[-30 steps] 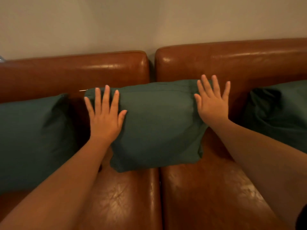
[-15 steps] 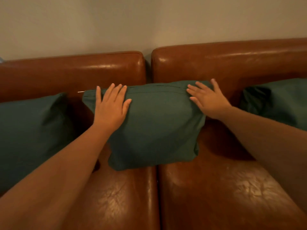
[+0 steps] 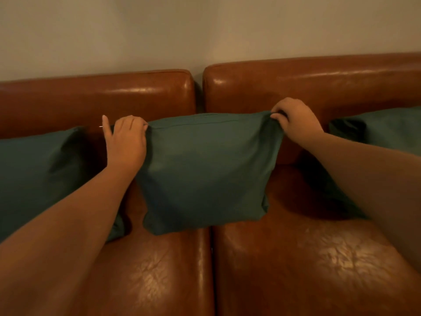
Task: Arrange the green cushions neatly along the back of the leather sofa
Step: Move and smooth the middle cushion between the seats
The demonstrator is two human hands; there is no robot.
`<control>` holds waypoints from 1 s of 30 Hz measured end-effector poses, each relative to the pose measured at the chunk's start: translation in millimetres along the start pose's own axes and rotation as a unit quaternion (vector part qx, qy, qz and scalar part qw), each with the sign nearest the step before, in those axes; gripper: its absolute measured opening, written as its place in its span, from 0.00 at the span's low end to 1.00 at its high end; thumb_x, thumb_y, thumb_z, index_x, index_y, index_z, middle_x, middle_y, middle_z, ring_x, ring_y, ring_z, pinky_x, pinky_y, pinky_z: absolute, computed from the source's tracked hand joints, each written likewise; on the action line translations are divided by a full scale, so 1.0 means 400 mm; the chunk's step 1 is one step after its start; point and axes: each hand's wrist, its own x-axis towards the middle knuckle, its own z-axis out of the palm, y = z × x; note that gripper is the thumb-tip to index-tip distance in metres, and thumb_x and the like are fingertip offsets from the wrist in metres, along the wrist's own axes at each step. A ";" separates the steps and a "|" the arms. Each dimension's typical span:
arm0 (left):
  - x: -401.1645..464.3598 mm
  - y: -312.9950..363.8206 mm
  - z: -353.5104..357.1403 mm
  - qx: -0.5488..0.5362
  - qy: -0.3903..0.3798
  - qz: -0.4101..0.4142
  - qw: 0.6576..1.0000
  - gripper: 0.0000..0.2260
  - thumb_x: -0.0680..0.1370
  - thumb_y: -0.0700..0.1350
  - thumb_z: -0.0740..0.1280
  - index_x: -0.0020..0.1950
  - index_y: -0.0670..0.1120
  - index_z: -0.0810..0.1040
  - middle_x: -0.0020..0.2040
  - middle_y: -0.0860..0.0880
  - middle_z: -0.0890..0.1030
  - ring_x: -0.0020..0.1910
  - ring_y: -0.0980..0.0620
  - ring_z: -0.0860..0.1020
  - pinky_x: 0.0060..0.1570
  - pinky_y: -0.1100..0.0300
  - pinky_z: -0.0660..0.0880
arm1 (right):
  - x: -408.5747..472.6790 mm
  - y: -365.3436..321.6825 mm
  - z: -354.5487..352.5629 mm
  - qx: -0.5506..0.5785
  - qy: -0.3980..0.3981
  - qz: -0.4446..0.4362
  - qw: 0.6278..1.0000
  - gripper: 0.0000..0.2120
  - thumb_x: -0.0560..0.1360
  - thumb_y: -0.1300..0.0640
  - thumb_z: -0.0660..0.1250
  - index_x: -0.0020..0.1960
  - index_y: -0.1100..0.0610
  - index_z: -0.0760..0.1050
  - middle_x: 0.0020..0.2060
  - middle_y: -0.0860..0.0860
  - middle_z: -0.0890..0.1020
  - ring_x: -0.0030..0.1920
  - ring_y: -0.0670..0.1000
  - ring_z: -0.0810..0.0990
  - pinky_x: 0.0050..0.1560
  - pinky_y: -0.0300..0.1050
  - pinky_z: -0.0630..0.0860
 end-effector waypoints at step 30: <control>-0.017 0.004 -0.002 -0.013 0.013 -0.006 1.000 0.08 0.81 0.41 0.55 0.51 0.44 0.73 0.51 0.43 0.76 0.58 0.41 0.72 0.72 0.40 0.45 | -0.196 -0.087 0.105 0.274 0.290 0.396 0.827 0.19 0.78 0.66 0.52 0.68 0.62 0.69 0.59 0.56 0.75 0.59 0.49 0.73 0.62 0.36 0.64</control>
